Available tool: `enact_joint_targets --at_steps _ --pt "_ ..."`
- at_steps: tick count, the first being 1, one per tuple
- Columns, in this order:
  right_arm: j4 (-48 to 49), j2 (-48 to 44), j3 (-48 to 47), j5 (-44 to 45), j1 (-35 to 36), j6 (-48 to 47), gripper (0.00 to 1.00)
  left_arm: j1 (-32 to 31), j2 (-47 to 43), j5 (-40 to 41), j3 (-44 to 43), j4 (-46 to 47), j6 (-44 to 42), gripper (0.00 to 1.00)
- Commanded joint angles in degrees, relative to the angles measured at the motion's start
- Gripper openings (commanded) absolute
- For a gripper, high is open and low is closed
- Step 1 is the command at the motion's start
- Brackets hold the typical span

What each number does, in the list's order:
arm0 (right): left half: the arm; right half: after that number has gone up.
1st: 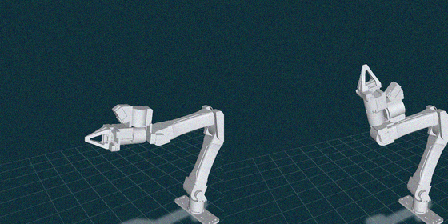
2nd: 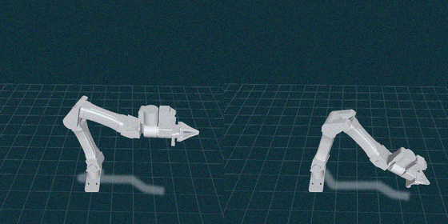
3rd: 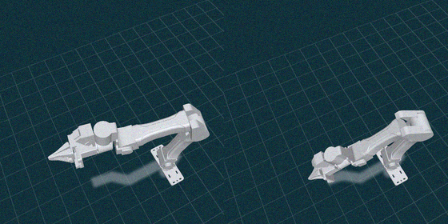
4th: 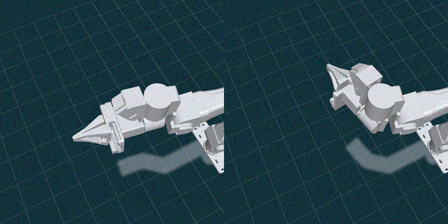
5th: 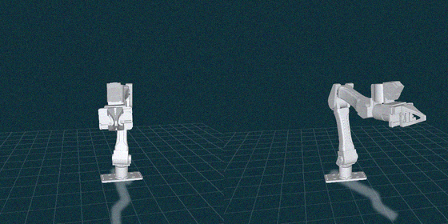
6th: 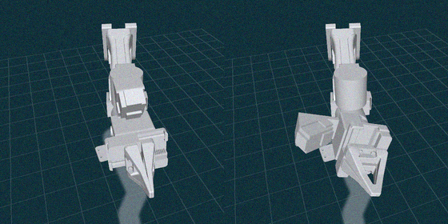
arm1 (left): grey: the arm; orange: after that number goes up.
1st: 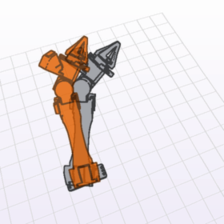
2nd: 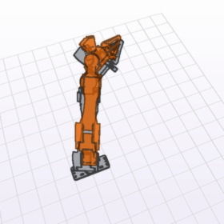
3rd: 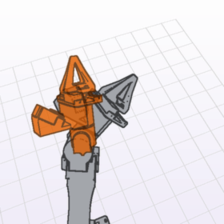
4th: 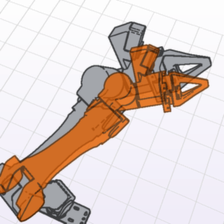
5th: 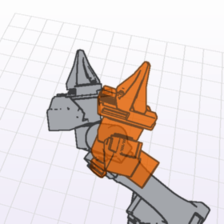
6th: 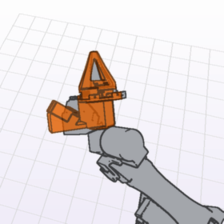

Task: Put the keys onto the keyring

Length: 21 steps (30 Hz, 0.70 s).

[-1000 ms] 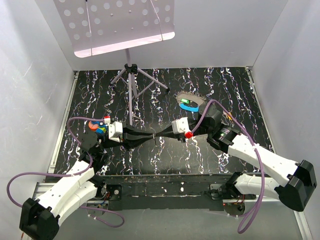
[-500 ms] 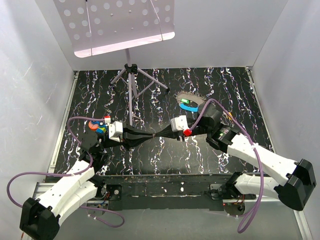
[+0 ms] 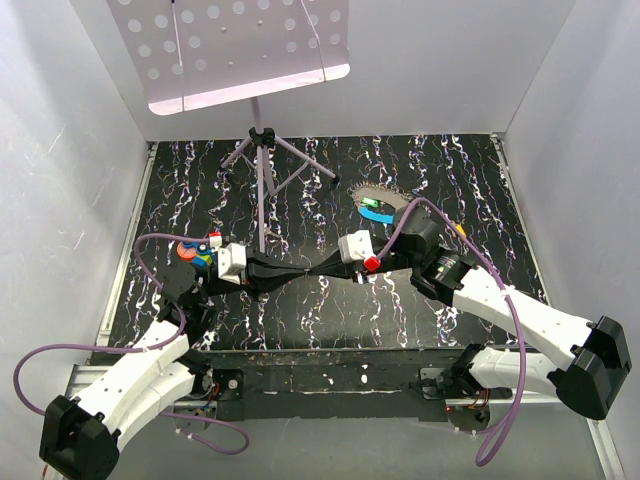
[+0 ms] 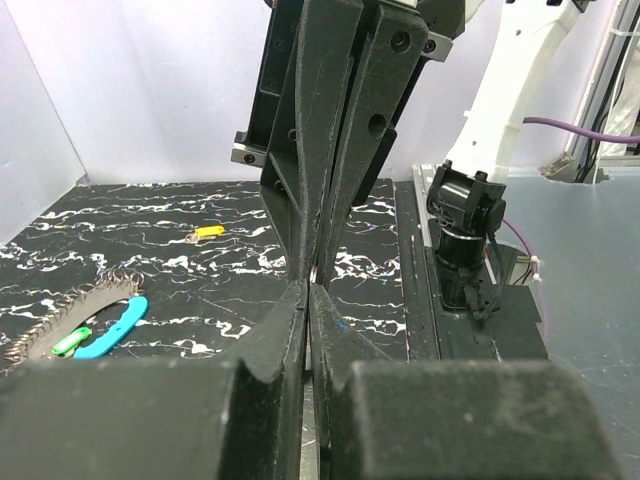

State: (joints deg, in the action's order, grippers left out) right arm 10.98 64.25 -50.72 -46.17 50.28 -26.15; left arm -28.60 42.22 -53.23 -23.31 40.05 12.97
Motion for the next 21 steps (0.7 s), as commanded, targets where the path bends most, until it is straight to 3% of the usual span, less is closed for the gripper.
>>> enact_joint_targets --at_steps 1,6,12,21 --pt "4.0 0.0 -0.3 0.3 0.5 0.3 0.01 0.1 -0.1 -0.6 -2.1 -4.2 -2.0 0.00" --pt "3.1 -0.4 -0.4 0.9 0.5 -0.1 0.02 0.1 -1.3 0.8 -3.1 -9.6 -5.4 0.00" --pt "-0.6 -0.9 -1.3 1.5 0.5 -1.5 0.20 0.1 -2.4 2.2 -4.4 -15.3 -8.5 0.00" --pt "-8.8 -1.5 -3.8 2.2 0.5 -4.0 0.35 0.1 -3.0 3.7 -6.6 -23.3 -12.8 0.00"
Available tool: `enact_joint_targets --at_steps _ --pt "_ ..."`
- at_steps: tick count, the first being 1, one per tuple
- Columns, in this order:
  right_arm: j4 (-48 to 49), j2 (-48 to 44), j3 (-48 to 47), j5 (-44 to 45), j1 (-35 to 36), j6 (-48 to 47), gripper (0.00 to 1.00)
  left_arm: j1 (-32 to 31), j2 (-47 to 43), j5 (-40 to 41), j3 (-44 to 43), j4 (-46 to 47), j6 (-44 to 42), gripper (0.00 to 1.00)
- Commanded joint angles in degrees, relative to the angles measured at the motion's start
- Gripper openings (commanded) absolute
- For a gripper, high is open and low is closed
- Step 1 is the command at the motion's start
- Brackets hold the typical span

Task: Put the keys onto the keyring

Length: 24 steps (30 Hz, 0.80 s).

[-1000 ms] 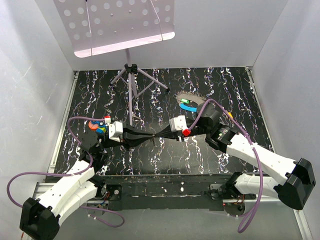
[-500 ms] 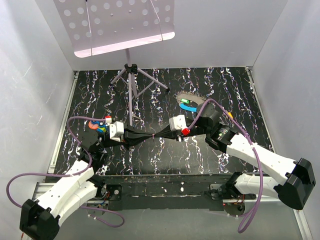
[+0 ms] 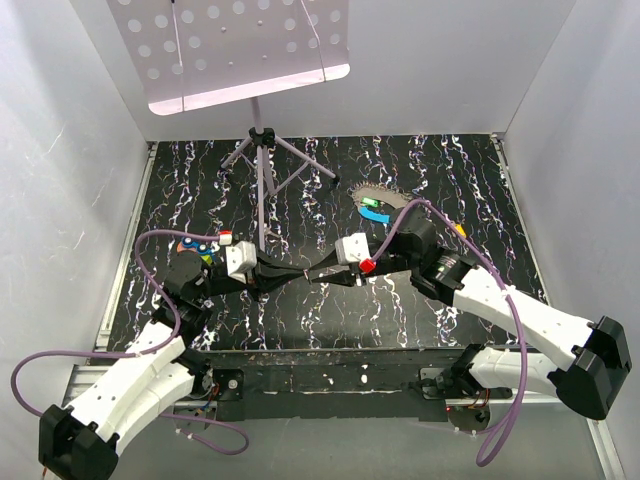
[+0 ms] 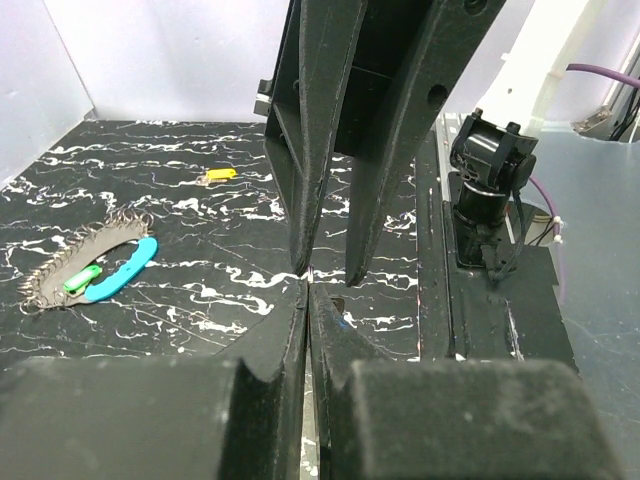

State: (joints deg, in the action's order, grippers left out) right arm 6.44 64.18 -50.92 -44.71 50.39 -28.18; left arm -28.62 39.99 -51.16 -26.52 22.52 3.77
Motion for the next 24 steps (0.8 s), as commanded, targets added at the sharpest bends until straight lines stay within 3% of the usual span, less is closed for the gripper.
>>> enact_joint_targets --at_steps 1,11,24 --pt "-5.8 -1.3 -4.3 0.8 0.4 -2.1 0.36 0.1 -0.7 1.6 -3.9 -6.9 -3.5 0.00" --pt "-15.0 2.6 -11.1 1.0 0.3 -2.7 0.39 0.1 2.2 1.1 -7.9 -15.7 -8.0 0.00" --pt "-23.3 8.1 -17.5 1.0 0.3 -5.3 0.37 0.1 2.1 0.7 -8.1 -16.3 -8.2 0.00"
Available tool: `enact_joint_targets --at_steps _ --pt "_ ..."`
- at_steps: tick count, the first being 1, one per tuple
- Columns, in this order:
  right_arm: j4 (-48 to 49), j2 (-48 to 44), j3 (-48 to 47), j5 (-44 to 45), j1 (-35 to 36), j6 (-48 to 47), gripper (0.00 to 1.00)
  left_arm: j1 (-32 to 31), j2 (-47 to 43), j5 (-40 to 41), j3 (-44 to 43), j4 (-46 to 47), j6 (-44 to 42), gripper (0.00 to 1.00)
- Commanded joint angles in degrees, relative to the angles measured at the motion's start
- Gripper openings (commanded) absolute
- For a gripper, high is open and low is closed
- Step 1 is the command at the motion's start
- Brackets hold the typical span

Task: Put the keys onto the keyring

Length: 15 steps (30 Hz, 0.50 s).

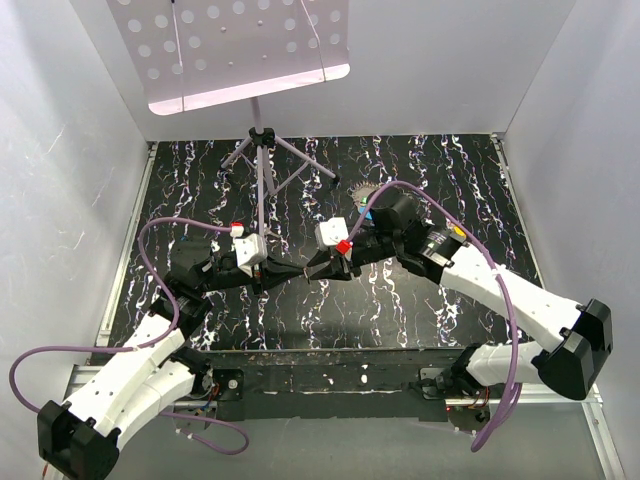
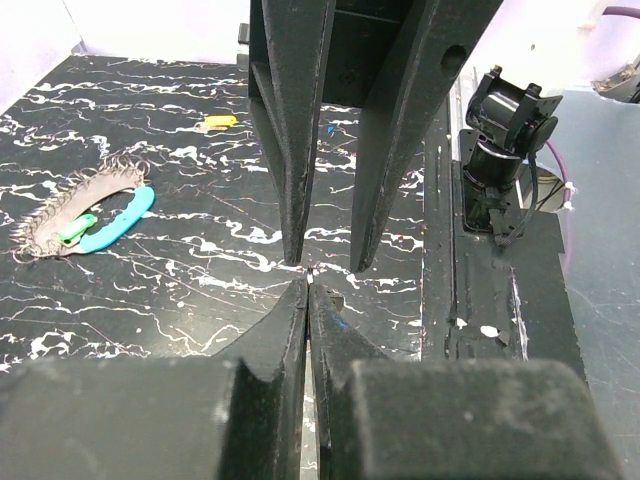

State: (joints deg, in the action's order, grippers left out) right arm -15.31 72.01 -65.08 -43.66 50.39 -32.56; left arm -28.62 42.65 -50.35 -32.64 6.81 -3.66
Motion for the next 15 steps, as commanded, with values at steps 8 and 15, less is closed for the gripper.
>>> enact_joint_targets --at_steps 8,15 --pt "-1.5 1.3 -4.2 -0.6 0.4 -0.8 0.34 0.1 -0.1 -0.3 -2.2 -0.2 -0.2 0.00" --pt "-1.3 2.3 -4.4 -1.0 0.4 -0.6 0.30 0.1 0.1 -0.5 -2.1 0.2 0.3 0.00"
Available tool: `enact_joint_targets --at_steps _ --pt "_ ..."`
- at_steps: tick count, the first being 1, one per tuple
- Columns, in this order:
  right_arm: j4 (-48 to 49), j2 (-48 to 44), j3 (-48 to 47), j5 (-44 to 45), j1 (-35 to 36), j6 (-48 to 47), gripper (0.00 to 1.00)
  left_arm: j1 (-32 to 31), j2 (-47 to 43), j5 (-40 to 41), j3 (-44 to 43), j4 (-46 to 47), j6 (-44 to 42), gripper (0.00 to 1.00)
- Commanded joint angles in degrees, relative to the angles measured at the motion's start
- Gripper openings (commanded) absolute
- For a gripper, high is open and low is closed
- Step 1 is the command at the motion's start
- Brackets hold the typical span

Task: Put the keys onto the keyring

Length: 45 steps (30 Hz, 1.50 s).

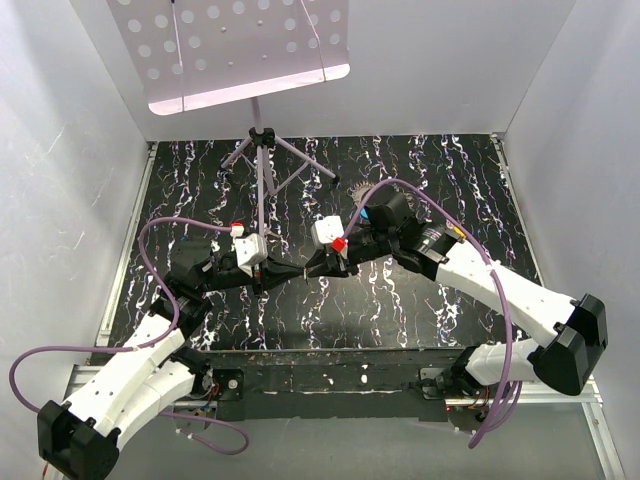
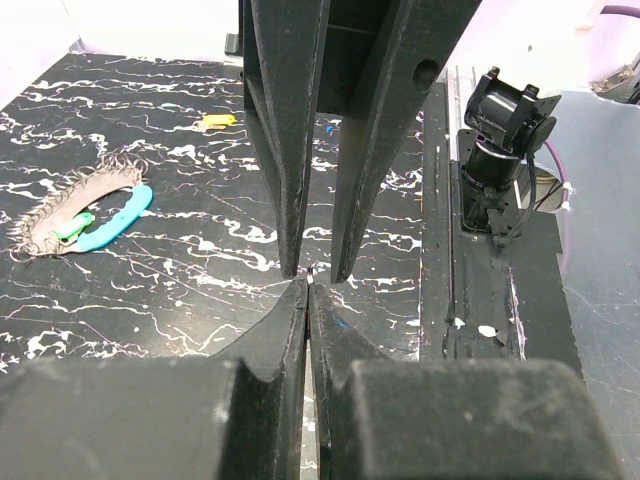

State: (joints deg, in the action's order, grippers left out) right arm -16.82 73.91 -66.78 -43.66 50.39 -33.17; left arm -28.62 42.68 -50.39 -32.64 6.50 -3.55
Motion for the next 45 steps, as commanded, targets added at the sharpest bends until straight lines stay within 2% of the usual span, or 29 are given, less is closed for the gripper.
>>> enact_joint_targets --at_steps 1,9,19,21,23,30,31,34,37,40,45 --pt "0.3 0.5 -2.8 -1.2 0.4 0.1 0.29 0.1 0.0 -0.4 -2.1 0.5 0.2 0.00" --pt "0.1 0.5 -3.1 -1.5 0.4 0.2 0.20 0.1 0.1 -0.3 -2.1 0.5 0.2 0.00" --pt "-0.1 0.5 -3.4 -1.4 0.4 0.4 0.19 0.1 0.6 -0.2 -2.3 0.0 0.2 0.00" --pt "-0.1 0.5 -3.4 -1.7 0.4 0.3 0.14 0.1 0.7 -0.2 -2.4 -0.1 0.2 0.00" --pt "-0.1 0.6 -3.4 -1.8 0.4 0.3 0.03 0.1 0.7 -0.1 -2.5 -0.1 0.2 0.00" --pt "-0.6 0.6 -3.4 -1.7 0.4 0.3 0.01 0.1 0.1 0.7 -2.6 -0.1 1.0 0.00" --pt "-0.8 0.5 -3.4 -1.5 0.4 0.3 0.01 0.1 -0.3 1.8 -2.6 -0.3 1.4 0.03" --pt "-1.1 -0.1 -3.0 -1.2 0.4 0.1 0.01 0.1 -3.2 7.5 -1.6 -0.6 0.9 0.25" --pt "-0.9 -1.1 -2.2 -0.9 0.3 0.0 0.01 0.2 -8.6 18.0 0.6 -0.7 -0.8 0.53" --pt "0.1 -2.5 -0.9 -1.1 0.1 0.0 0.01 0.2 -13.6 24.4 3.7 1.4 -1.2 0.72" --pt "4.3 -5.2 1.8 -2.0 -0.5 2.3 0.01 0.2 -13.7 26.4 3.3 0.2 -1.3 0.77"
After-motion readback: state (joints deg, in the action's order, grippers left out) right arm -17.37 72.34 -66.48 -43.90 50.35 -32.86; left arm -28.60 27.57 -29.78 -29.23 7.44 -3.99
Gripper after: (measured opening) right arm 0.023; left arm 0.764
